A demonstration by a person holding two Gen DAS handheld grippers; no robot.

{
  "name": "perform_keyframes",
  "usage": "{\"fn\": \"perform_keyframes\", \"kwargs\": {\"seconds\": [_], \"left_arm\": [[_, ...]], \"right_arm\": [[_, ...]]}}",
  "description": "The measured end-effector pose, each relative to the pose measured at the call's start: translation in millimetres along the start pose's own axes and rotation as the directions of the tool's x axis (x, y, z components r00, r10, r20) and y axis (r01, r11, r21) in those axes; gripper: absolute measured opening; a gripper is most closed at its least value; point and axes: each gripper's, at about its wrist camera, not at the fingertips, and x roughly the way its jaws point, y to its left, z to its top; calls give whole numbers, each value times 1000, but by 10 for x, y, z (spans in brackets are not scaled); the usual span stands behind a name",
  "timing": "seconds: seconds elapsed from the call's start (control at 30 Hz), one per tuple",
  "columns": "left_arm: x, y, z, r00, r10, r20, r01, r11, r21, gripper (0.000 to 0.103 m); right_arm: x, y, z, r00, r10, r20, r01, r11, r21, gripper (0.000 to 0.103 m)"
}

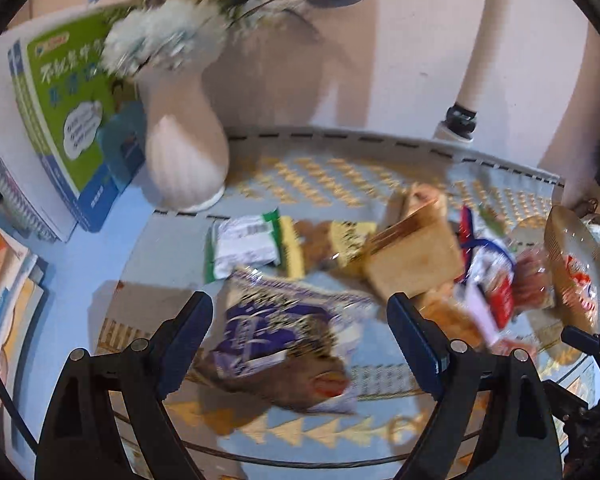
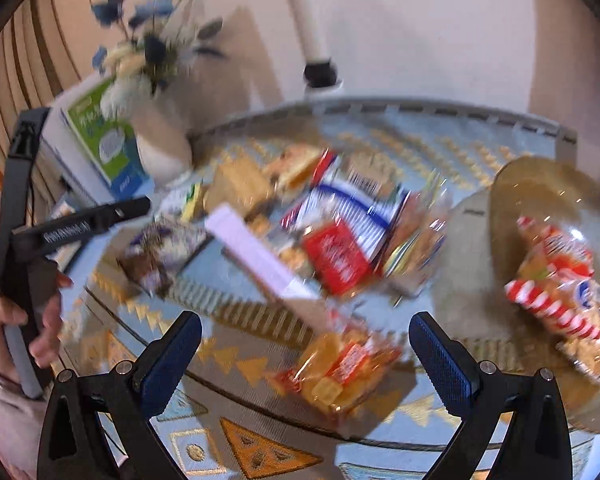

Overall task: Organize snacks
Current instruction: 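Move both tools back over the snack pile, then grasp the purple-and-white chip bag with the left gripper while the right grasps the red-labelled pastry bag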

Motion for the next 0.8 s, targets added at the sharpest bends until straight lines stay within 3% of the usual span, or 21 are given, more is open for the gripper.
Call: {"fn": "perform_keyframes", "kwargs": {"seconds": [0.3, 0.37, 0.43, 0.53, 0.8], "left_arm": [[333, 171, -269, 991, -122, -59, 124, 992, 22, 88], [371, 135, -319, 992, -112, -53, 115, 992, 58, 92], [470, 102, -386, 993, -104, -60, 110, 989, 95, 103], [644, 82, -475, 994, -64, -85, 73, 991, 116, 103], [725, 59, -494, 997, -14, -81, 24, 993, 116, 103]], "right_arm": [[341, -55, -197, 995, -90, -52, 90, 996, -10, 103], [397, -93, -232, 993, -100, -59, 100, 995, -12, 103], [482, -152, -281, 992, -100, -72, 101, 995, 2, 103], [526, -117, -357, 985, -169, -29, 167, 984, -56, 103], [517, -105, -361, 984, -175, -28, 173, 983, -56, 103]]}}
